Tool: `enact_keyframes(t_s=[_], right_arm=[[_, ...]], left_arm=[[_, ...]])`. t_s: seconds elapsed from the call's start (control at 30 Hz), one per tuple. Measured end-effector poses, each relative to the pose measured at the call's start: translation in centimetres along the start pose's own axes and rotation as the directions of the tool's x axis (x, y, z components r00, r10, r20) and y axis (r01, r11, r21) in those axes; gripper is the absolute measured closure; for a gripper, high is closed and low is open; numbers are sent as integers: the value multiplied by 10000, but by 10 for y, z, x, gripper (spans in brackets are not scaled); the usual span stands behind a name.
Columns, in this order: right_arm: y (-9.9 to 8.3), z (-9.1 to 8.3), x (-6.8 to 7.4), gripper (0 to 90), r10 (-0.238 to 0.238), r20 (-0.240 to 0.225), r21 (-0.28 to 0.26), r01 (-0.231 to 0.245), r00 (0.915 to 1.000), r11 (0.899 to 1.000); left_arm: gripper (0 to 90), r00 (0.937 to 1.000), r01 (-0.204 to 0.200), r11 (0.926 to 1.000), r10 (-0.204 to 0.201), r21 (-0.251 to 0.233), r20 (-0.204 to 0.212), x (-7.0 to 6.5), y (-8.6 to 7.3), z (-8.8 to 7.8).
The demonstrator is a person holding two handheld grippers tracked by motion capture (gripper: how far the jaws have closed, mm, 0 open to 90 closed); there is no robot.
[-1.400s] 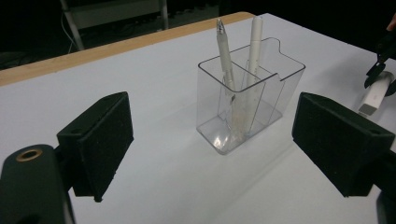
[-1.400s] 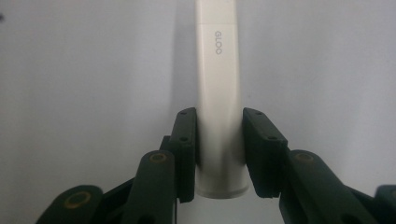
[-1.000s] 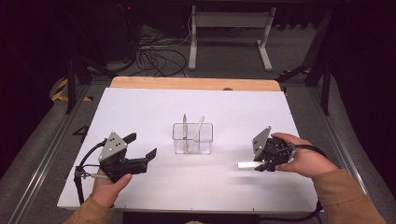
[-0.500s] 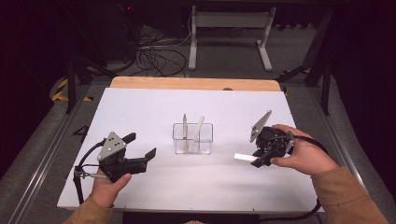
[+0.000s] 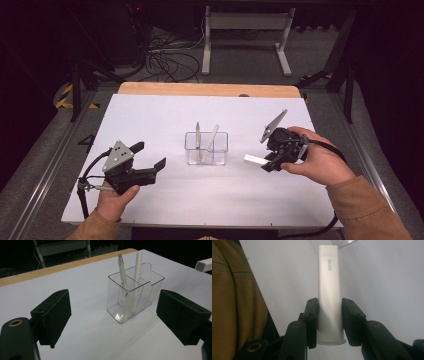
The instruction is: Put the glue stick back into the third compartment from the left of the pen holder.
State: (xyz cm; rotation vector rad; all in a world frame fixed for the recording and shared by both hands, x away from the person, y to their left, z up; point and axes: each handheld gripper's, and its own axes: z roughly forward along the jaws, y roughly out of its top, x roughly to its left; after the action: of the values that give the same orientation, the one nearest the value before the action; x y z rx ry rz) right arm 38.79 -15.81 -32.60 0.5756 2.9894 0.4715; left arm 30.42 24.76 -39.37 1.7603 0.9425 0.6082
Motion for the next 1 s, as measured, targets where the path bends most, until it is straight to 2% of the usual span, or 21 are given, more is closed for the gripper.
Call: enact_keyframes(t_s=[0.13,0.23,0.43,0.63,0.7,0.77,1.0], right_arm=[[5,-2,2,677,248,131,-68,-248,9996,9997],[9,-2,1,678,603,223,0,-603,9979,9982],[18,-2,0,677,1451,-20,-219,-1451,9894,9892],[28,-2,-3,677,2344,-225,-415,-2352,9719,9711],[31,-1,-4,677,2881,-547,-515,-2909,9560,9554],[35,0,-5,677,3149,-675,-534,-3186,9467,9464],[50,6,-5,677,3585,-536,-311,-3604,9320,9323]], left_arm=[[133,10000,48,10000,-48,-28,5,0,0,0],[133,10000,16,10000,-16,-39,-14,0,0,0],[133,10000,-35,10000,35,-30,-42,0,0,-1],[133,10000,-35,10000,34,-40,-53,1,0,-1],[133,10000,-41,10000,41,-53,-48,1,0,-1],[133,10000,-5,10000,5,-60,-46,1,0,-1],[133,10000,11,10000,-11,-76,-35,1,0,-2]])
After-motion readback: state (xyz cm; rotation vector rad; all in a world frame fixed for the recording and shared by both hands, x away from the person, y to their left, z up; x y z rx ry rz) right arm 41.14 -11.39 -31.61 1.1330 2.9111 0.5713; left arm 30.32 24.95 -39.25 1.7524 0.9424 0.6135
